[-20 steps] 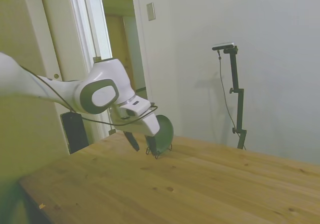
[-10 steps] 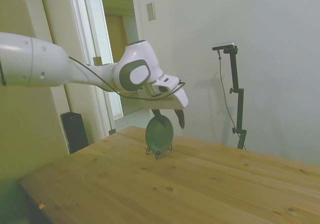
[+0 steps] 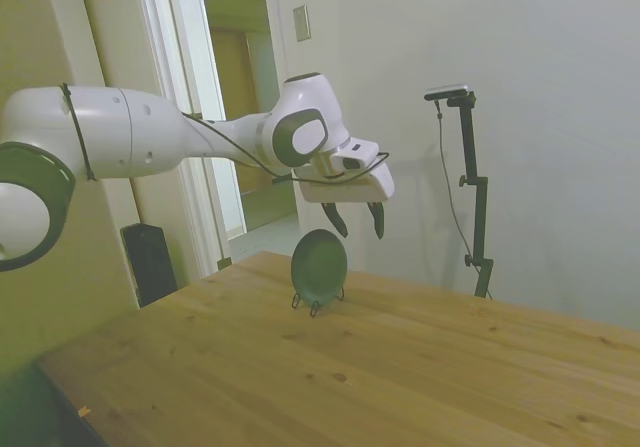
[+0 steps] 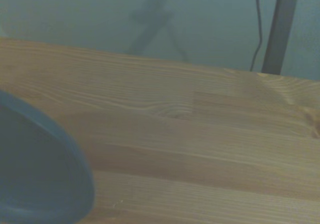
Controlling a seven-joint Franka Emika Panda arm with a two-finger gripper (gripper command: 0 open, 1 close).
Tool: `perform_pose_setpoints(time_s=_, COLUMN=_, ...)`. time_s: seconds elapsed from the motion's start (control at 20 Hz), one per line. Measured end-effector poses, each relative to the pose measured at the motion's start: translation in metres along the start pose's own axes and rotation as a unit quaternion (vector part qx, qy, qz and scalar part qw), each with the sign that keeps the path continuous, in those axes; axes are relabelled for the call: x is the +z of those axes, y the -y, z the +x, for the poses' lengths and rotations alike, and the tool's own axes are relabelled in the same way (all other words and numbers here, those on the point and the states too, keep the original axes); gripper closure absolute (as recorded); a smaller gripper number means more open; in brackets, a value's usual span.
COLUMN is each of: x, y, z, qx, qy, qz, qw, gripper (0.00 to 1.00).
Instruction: Unload the plate
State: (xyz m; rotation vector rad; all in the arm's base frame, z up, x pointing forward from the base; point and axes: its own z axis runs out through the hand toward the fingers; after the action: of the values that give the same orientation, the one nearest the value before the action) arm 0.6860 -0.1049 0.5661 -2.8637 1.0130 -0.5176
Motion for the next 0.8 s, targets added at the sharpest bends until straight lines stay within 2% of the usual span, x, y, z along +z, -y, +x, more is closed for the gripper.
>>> perform_pose_setpoints(time_s=0.2, x=0.001, y=0.013, z=0.007, qx=-0.063, qy=0.014, qz=-0.007, qw=0.9979, gripper=0.0)
perform_pose_setpoints(time_s=0.35, x=0.011, y=0.019, z=0.016, qx=-0.114, qy=0.027, qz=-0.015, qw=0.993, gripper=0.0)
perform_pose_setpoints(time_s=0.55, x=0.015, y=0.043, z=0.01, qx=-0.194, qy=0.052, qz=-0.031, qw=0.9792, gripper=0.0)
perform_pose_setpoints(time_s=0.8, x=0.021, y=0.063, z=0.008, qx=-0.268, qy=0.049, qz=-0.071, qw=0.9595, gripper=0.0)
